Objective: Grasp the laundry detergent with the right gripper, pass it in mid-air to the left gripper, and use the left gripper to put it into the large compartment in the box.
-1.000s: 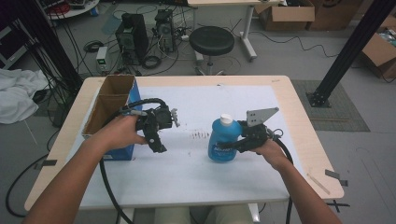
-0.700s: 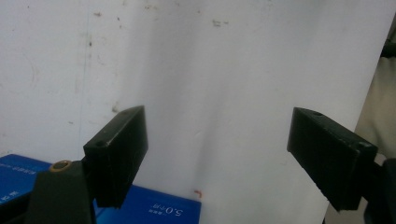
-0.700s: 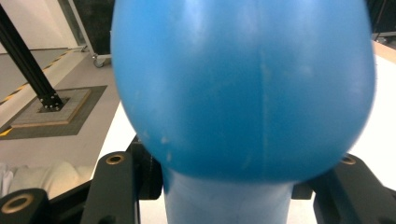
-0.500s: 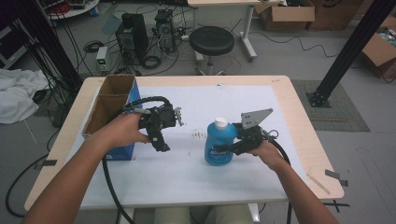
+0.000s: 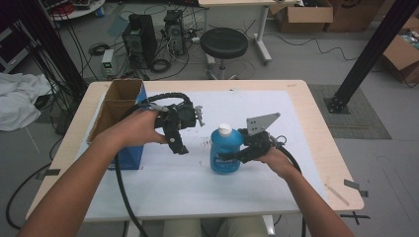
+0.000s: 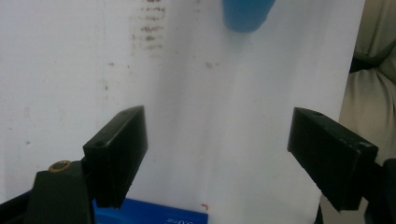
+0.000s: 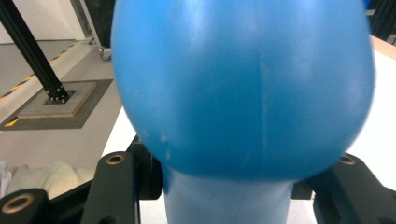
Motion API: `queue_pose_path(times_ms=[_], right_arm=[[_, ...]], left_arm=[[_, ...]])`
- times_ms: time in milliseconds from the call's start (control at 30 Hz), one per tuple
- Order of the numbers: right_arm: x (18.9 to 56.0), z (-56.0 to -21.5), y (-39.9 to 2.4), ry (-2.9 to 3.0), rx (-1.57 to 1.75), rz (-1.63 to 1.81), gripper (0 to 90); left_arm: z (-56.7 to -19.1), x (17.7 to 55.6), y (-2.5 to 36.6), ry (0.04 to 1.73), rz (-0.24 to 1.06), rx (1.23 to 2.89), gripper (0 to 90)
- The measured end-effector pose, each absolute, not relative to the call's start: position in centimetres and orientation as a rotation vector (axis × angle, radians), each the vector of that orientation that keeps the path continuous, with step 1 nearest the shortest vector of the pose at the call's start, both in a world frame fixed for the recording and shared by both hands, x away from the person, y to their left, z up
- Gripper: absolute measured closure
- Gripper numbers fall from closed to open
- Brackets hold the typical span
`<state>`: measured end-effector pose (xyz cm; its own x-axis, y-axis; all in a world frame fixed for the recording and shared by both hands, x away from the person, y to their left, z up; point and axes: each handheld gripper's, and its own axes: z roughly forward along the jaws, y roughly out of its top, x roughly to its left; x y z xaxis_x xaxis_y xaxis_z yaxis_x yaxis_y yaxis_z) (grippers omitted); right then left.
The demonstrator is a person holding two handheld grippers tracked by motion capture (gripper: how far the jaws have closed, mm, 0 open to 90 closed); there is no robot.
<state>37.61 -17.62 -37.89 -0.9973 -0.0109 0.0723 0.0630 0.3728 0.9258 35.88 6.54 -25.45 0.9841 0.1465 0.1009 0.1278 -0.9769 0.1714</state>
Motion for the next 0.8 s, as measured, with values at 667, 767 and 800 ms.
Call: queue_pose_path(times_ms=[667, 767, 800], right_arm=[[37.9, -38.0, -15.0, -2.537, -0.026, -1.714, 44.8], [37.9, -37.9, -14.8, -2.535, -0.022, -1.716, 44.8], [37.9, -37.9, -14.7, -2.535, -0.022, -1.717, 44.8]], left_arm=[[-23.2, 35.9, 4.4, 0.14, 0.168, 2.977, 20.4], [-23.1, 35.8, 3.9, 0.122, 0.163, 2.986, 20.5], [-23.0, 35.8, 3.8, 0.116, 0.163, 2.988, 20.5]])
